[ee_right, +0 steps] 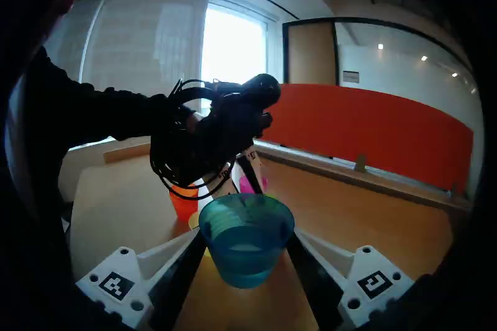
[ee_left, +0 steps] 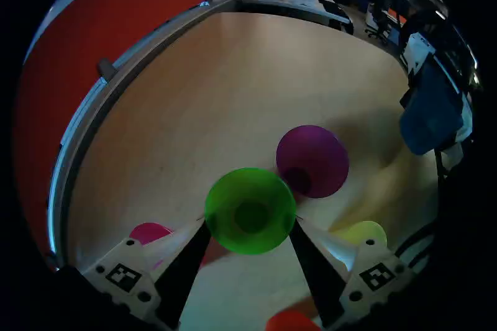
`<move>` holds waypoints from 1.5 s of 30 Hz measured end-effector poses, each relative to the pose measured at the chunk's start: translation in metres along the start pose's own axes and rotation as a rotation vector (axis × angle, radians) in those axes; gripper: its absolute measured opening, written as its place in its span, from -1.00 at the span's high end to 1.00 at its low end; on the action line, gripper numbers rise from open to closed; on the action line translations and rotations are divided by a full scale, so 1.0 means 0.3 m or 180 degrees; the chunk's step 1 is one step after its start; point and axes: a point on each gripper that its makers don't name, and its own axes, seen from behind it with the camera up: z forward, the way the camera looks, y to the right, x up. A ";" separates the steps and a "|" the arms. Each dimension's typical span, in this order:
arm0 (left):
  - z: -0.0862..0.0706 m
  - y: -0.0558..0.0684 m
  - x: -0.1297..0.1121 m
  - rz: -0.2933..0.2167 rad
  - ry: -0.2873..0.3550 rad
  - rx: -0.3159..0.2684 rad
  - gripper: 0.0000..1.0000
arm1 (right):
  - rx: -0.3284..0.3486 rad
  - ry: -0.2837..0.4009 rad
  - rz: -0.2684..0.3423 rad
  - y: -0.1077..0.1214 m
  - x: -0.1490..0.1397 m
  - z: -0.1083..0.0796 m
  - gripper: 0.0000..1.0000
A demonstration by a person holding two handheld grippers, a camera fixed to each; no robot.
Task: Pour water
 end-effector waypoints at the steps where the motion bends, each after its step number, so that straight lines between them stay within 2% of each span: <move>1: 0.003 0.000 0.001 0.0001 -0.0001 -0.0002 -0.71 | -0.0001 0.0000 0.0001 0.000 -0.001 0.000 -0.77; 26: 0.006 0.001 0.007 -0.0101 0.0029 -0.0035 -0.68 | -0.0026 0.0011 0.0010 0.005 0.004 0.003 -0.77; 45: -0.100 -0.014 0.029 -0.0059 0.0243 0.0175 -0.67 | -0.0057 0.0054 -0.0025 -0.012 0.044 -0.012 -0.77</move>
